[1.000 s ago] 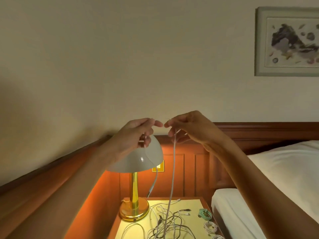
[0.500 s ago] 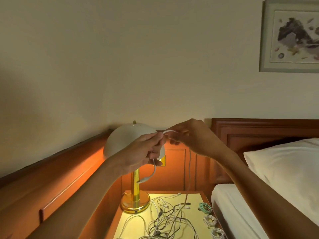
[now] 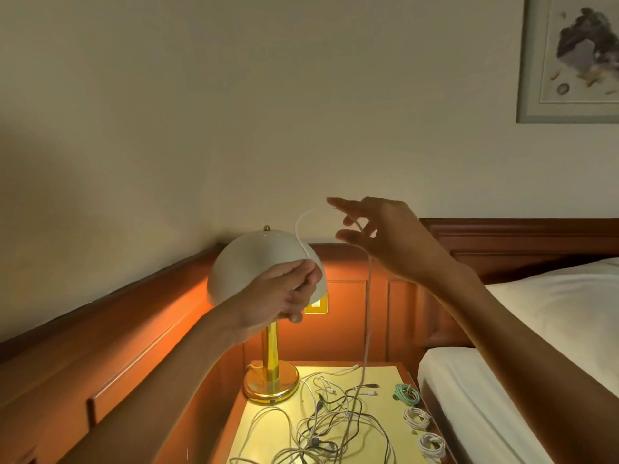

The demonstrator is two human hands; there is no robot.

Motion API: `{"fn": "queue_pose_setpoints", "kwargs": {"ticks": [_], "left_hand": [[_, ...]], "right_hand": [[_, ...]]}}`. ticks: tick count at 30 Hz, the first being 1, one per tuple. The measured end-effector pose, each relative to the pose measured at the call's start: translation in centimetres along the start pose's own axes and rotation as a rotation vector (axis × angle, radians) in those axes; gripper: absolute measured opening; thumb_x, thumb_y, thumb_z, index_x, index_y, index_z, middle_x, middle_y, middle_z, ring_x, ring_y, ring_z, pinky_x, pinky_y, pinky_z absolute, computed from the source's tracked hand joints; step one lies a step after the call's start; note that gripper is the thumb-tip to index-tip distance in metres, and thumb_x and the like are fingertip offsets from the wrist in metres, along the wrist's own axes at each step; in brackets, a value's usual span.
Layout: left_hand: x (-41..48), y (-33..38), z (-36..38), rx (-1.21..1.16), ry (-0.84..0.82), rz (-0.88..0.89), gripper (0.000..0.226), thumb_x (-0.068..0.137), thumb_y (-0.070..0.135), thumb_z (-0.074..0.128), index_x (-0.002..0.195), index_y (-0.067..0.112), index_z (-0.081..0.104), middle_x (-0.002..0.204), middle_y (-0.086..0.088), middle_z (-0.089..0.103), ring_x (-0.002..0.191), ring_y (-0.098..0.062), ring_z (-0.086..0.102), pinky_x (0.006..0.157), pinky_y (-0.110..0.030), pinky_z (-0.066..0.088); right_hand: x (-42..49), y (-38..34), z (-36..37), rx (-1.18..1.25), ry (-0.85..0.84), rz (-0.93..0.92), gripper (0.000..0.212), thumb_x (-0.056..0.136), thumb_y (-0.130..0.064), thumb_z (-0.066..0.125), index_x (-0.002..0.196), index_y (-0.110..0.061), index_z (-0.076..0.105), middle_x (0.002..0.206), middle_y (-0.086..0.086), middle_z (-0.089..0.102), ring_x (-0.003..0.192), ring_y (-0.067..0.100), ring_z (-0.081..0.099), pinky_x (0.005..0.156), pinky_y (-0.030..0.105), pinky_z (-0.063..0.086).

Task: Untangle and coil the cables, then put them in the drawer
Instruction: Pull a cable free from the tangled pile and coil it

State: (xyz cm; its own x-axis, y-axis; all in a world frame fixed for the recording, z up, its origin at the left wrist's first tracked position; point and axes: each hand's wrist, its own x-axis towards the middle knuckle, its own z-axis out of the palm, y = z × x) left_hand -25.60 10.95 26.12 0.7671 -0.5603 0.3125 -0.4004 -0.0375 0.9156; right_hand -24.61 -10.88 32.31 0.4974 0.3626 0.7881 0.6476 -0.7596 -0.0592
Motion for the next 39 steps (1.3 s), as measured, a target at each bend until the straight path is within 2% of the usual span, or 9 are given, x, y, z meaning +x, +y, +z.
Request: {"fn": "queue_pose_setpoints", "kwargs": {"ticks": [4, 7, 12, 17, 22, 24, 29, 35, 39], "left_hand": [[0.3, 0.6, -0.7, -0.149, -0.148, 0.025, 0.028, 0.103, 0.037, 0.040, 0.084, 0.019, 0.051, 0.058, 0.007, 0.027, 0.051, -0.009, 0.022, 0.055, -0.025, 0.029], [0.4, 0.8, -0.7, -0.232, -0.223, 0.028, 0.029, 0.103, 0.035, 0.037, 0.084, 0.018, 0.050, 0.056, 0.009, 0.026, 0.049, -0.008, 0.021, 0.055, -0.025, 0.027], [0.6, 0.8, -0.2, -0.452, -0.321, 0.028, 0.035, 0.106, 0.032, 0.029, 0.083, 0.019, 0.051, 0.054, 0.009, 0.023, 0.048, -0.007, 0.019, 0.055, -0.026, 0.022], [0.2, 0.7, 0.7, -0.446, -0.354, 0.027, 0.036, 0.106, 0.034, 0.028, 0.084, 0.018, 0.052, 0.054, 0.007, 0.023, 0.049, -0.008, 0.022, 0.056, -0.024, 0.034], [-0.3, 0.7, 2.0, -0.295, -0.227, 0.016, 0.040, 0.105, 0.035, 0.029, 0.104, 0.017, 0.065, 0.065, 0.003, 0.045, 0.059, -0.015, 0.048, 0.069, -0.031, 0.048], [-0.3, 0.7, 2.0, -0.188, -0.186, -0.028, 0.041, 0.104, 0.035, 0.033, 0.117, 0.015, 0.066, 0.079, -0.003, 0.058, 0.078, -0.021, 0.062, 0.079, -0.035, 0.052], [-0.2, 0.2, 1.1, 0.247, 0.012, -0.041, 0.032, 0.101, 0.027, 0.049, 0.126, 0.016, 0.063, 0.115, 0.000, 0.072, 0.110, -0.015, 0.067, 0.106, -0.043, 0.046], [-1.2, 0.7, 1.6, -0.020, -0.208, -0.158, 0.031, 0.100, 0.023, 0.045, 0.118, 0.007, 0.066, 0.114, -0.014, 0.071, 0.103, -0.025, 0.070, 0.083, -0.030, 0.058], [-1.1, 0.8, 2.0, -0.468, 0.020, 0.030, 0.031, 0.089, 0.019, 0.049, 0.092, 0.013, 0.079, 0.102, -0.013, 0.075, 0.088, -0.017, 0.074, 0.067, -0.023, 0.059]], "right_hand": [[0.4, -0.3, -0.4, -0.271, 0.177, -0.165, 0.063, 0.092, -0.033, 0.068, 0.150, -0.034, 0.042, 0.114, 0.000, 0.066, 0.084, 0.018, 0.065, 0.067, 0.038, 0.057], [0.8, 0.0, -0.9, -0.527, 0.142, -0.369, 0.064, 0.090, -0.035, 0.067, 0.149, -0.034, 0.042, 0.138, 0.005, 0.054, 0.109, 0.023, 0.059, 0.077, 0.039, 0.056], [0.7, 0.2, 0.2, -0.021, -0.108, -0.421, 0.022, 0.095, -0.026, 0.063, 0.114, -0.017, 0.072, 0.113, -0.001, 0.069, 0.101, 0.016, 0.064, 0.081, 0.040, 0.054], [0.2, 0.3, 0.0, 0.282, -0.235, -0.259, 0.051, 0.091, -0.019, 0.072, 0.137, -0.020, 0.052, 0.130, -0.010, 0.059, 0.116, 0.008, 0.059, 0.093, 0.029, 0.053], [-0.3, 0.8, 1.5, 0.439, -0.430, -0.233, 0.034, 0.095, -0.024, 0.060, 0.120, -0.003, 0.068, 0.112, -0.006, 0.073, 0.108, 0.022, 0.068, 0.096, 0.049, 0.052], [-0.5, 1.3, 1.8, 0.407, -0.412, -0.212, 0.027, 0.096, -0.018, 0.060, 0.118, -0.005, 0.071, 0.112, 0.002, 0.075, 0.105, 0.013, 0.070, 0.093, 0.039, 0.055], [-0.2, 2.3, 0.6, 0.036, -0.398, -0.330, 0.021, 0.091, -0.008, 0.068, 0.110, -0.014, 0.076, 0.079, -0.029, 0.050, 0.077, -0.018, 0.054, 0.068, 0.003, 0.039], [0.2, 1.5, 0.6, 0.150, -0.387, -0.227, 0.022, 0.094, -0.016, 0.065, 0.113, -0.016, 0.076, 0.077, -0.019, 0.057, 0.077, -0.010, 0.057, 0.069, 0.006, 0.039], [-2.6, 0.1, 4.2, 0.495, -0.298, -0.061, 0.019, 0.100, -0.016, 0.056, 0.099, -0.021, 0.074, 0.084, -0.015, 0.072, 0.076, -0.001, 0.067, 0.072, 0.015, 0.051]]}}
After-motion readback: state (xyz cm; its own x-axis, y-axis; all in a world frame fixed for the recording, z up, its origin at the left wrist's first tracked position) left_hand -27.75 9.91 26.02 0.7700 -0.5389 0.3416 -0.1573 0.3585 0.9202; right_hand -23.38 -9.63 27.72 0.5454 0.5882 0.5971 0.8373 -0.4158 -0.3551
